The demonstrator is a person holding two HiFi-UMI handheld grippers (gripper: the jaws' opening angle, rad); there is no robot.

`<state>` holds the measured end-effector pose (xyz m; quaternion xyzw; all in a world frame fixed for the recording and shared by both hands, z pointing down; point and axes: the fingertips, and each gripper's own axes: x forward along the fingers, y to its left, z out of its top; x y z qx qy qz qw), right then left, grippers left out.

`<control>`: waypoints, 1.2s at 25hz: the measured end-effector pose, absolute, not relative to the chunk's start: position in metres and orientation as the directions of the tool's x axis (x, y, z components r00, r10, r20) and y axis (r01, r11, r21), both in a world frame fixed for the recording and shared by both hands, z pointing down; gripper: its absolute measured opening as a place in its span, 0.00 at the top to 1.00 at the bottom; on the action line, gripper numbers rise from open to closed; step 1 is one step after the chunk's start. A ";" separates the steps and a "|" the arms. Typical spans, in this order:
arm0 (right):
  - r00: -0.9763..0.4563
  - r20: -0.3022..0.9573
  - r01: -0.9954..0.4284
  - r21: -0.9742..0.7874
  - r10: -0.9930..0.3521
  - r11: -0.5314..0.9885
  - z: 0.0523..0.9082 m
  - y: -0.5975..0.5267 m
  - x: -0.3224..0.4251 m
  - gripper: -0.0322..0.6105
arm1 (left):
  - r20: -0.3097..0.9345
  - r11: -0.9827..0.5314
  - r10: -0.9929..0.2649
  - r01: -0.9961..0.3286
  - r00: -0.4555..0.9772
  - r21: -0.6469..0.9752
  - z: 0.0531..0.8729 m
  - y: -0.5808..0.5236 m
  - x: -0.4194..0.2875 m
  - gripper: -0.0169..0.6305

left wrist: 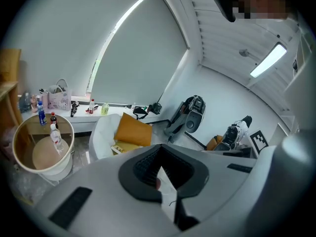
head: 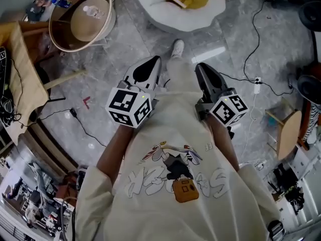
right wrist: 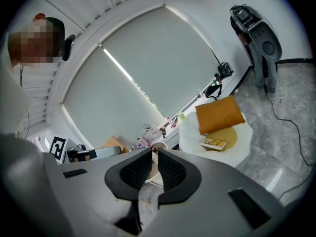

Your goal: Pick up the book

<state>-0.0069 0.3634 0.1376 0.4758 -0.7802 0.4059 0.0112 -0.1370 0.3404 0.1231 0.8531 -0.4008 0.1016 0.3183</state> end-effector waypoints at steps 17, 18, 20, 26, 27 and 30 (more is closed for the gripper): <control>-0.625 0.401 -0.705 -0.659 -0.670 0.264 0.154 0.174 0.090 0.87 | 0.527 -0.462 -0.590 -0.791 0.612 0.401 0.122 0.164 -0.016 0.96; -0.624 0.403 -0.704 -0.662 -0.670 0.257 0.156 0.169 0.093 0.87 | 0.528 -0.465 -0.585 -0.788 0.615 0.402 0.122 0.161 -0.013 0.96; -0.619 0.406 -0.709 -0.657 -0.672 0.257 0.158 0.158 0.095 0.87 | 0.531 -0.479 -0.572 -0.780 0.625 0.402 0.122 0.152 -0.006 0.96; -0.608 0.442 -0.755 -0.577 -0.659 0.310 0.168 0.134 0.080 0.87 | 0.535 -0.513 -0.518 -0.743 0.668 0.430 0.134 0.128 -0.003 0.96; -0.601 0.449 -0.766 -0.560 -0.661 0.316 0.170 0.129 0.077 0.87 | 0.534 -0.519 -0.508 -0.734 0.676 0.438 0.137 0.123 -0.003 0.96; -0.577 0.480 -0.802 -0.484 -0.661 0.349 0.180 0.111 0.064 0.87 | 0.536 -0.530 -0.474 -0.712 0.699 0.460 0.148 0.107 -0.005 0.96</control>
